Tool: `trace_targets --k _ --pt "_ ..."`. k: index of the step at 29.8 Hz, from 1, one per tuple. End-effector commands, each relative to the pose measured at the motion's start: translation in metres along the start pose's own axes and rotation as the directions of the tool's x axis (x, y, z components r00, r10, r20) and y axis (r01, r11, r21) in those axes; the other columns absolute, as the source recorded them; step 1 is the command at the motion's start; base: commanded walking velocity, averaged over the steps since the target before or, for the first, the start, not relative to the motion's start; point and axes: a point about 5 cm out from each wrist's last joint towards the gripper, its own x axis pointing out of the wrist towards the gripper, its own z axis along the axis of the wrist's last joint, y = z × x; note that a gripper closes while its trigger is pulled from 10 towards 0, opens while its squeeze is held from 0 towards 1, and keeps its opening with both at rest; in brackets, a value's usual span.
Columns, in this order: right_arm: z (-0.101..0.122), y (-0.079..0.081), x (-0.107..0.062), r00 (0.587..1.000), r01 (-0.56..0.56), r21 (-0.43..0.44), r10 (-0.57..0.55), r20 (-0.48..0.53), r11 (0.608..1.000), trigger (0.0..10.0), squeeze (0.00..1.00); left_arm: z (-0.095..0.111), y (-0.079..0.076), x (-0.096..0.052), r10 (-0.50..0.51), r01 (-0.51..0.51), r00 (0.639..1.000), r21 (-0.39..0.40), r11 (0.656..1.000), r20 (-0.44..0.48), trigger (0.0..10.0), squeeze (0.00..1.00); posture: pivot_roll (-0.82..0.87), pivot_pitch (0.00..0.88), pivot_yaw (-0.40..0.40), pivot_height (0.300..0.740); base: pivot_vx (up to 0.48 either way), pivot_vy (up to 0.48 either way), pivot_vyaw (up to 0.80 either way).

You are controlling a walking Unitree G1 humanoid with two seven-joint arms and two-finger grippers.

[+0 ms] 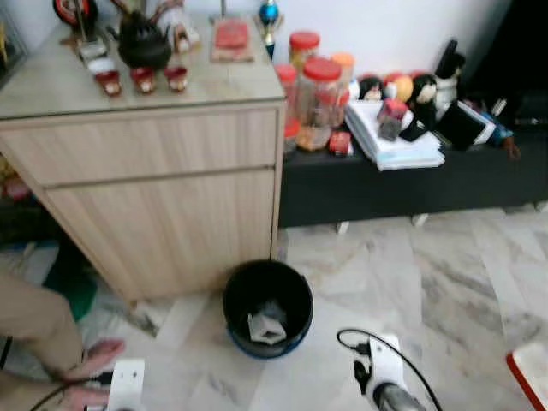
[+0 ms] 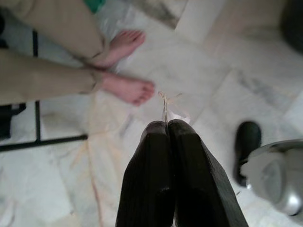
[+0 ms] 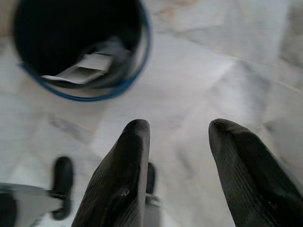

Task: Picking trash to rubbish bin

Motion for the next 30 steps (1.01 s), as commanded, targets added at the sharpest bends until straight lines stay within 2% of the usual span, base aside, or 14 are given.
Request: trace_targets --k 1,30 --pt "-0.0037 -0.005 -0.001 1.0 0.013 0.006 -0.013 -0.011 1.0 10.0 0.0 -0.0033 -0.0022 -0.0009 -0.005 0.005 1.0 -0.006 1.0 -0.014 10.0 0.0 0.14 0.141 -0.022 0.74 0.259 0.0 0.0" --pt "-0.0034 -0.0024 -0.0009 1.0 -0.008 0.012 0.008 -0.009 1.0 10.0 0.0 -0.0027 -0.0025 -0.0008 -0.005 0.005 1.0 -0.009 1.0 -0.013 10.0 0.0 0.15 0.143 -0.022 0.74 0.269 0.0 -0.07"
